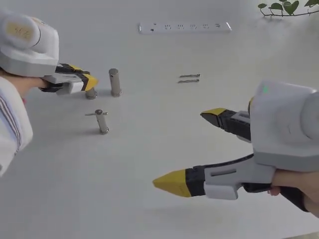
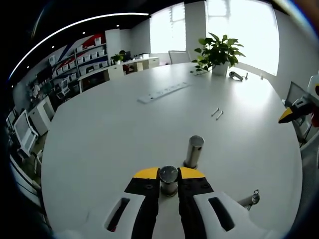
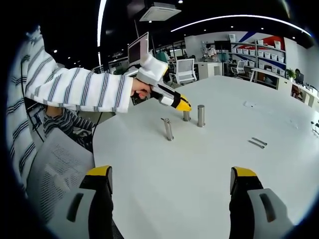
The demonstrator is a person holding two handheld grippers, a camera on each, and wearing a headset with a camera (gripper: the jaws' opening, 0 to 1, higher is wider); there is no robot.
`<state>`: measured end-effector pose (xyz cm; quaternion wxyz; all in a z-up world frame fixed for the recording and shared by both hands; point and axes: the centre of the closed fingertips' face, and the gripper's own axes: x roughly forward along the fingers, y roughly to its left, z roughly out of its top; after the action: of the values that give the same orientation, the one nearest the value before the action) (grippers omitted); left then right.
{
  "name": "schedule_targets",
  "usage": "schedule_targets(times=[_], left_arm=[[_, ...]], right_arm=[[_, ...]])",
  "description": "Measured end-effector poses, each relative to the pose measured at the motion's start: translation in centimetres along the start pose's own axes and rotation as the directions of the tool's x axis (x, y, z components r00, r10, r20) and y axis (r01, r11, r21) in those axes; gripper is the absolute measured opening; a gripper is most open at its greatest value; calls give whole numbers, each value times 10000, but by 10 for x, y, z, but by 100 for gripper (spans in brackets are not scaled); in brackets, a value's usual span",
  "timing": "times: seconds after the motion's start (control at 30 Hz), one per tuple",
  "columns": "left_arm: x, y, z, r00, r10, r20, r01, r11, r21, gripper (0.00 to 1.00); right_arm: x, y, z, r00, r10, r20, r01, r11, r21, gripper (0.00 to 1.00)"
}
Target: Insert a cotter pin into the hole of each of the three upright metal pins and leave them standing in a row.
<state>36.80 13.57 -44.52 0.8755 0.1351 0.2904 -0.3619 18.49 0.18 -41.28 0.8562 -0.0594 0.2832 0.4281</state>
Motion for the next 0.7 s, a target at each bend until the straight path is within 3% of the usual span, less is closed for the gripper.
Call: schedule_targets(times=[0.13, 0.3, 0.57, 0.6, 0.7], left_arm=[[-2, -1, -1, 9999, 78, -123, -75, 9997, 229, 9], [-8, -5, 3, 9998, 104, -168, -103, 9999, 54, 9], [-25, -22, 24, 9999, 15, 130, -14, 10000, -89, 9], [-23, -20, 23, 9999, -40, 153, 41, 10000, -60, 9], [-31, -31, 35, 9987, -361, 369, 370, 9990, -238, 9]], right_arm=[[-2, -1, 3, 9999, -33, 103, 33, 10000, 53, 97], [-5, -2, 6, 9998, -80, 185, 81, 10000, -52, 97], [-10, -4, 14, 9988, -196, 453, 199, 9998, -59, 97], [-10, -4, 15, 9987, -198, 462, 202, 9998, -76, 97], [-11, -1, 16, 9987, -146, 495, 152, 9998, -130, 97]])
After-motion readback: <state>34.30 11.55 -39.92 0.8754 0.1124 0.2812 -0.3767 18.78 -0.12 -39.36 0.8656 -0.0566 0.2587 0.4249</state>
